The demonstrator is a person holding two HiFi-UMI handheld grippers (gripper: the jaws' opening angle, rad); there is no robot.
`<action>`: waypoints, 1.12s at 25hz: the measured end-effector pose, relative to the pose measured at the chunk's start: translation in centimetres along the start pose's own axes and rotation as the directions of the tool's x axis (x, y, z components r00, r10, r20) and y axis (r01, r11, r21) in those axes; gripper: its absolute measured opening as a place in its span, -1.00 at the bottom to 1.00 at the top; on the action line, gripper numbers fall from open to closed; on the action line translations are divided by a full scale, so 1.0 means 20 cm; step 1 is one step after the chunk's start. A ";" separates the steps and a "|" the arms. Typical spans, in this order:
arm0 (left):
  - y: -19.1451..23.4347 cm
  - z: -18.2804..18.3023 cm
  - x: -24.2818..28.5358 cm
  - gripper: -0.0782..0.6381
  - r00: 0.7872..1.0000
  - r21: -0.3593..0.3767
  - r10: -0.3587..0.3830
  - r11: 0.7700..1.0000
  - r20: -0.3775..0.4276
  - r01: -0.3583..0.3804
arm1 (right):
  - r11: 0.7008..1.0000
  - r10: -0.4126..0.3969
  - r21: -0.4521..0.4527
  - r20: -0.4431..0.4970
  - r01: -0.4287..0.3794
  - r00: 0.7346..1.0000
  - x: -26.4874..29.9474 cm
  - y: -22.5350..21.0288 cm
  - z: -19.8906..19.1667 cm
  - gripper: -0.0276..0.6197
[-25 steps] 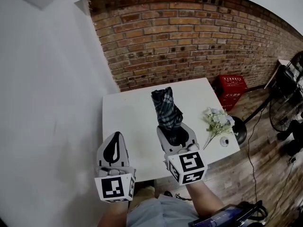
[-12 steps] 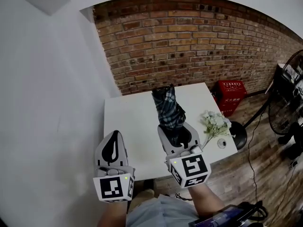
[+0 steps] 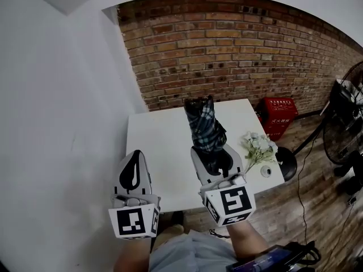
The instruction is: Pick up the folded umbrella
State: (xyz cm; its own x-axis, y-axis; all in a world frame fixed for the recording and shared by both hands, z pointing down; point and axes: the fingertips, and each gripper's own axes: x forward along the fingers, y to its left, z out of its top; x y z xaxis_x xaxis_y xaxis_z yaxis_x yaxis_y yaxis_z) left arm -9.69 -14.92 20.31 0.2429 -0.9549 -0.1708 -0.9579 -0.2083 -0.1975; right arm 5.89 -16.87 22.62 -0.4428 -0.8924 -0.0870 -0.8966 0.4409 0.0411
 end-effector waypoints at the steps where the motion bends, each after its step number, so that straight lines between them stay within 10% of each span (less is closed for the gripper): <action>1: 0.00 0.00 0.00 -0.76 1.000 0.000 0.001 1.000 0.003 -0.001 | 1.000 -0.001 0.000 0.002 0.001 1.000 0.00 0.00 0.00 -0.30; 28: 0.05 -0.03 -0.02 -0.76 1.000 -0.006 0.001 1.000 0.012 0.000 | 0.999 0.007 -0.036 0.027 -0.006 1.000 0.01 0.06 0.02 -0.30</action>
State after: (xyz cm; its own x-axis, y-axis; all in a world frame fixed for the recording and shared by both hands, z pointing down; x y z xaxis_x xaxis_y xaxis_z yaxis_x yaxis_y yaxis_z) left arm -10.76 -14.92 20.81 0.2443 -0.9523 -0.1828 -0.9589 -0.2091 -0.1919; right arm 4.70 -16.54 22.34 -0.4490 -0.8863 -0.1132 -0.8933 0.4427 0.0777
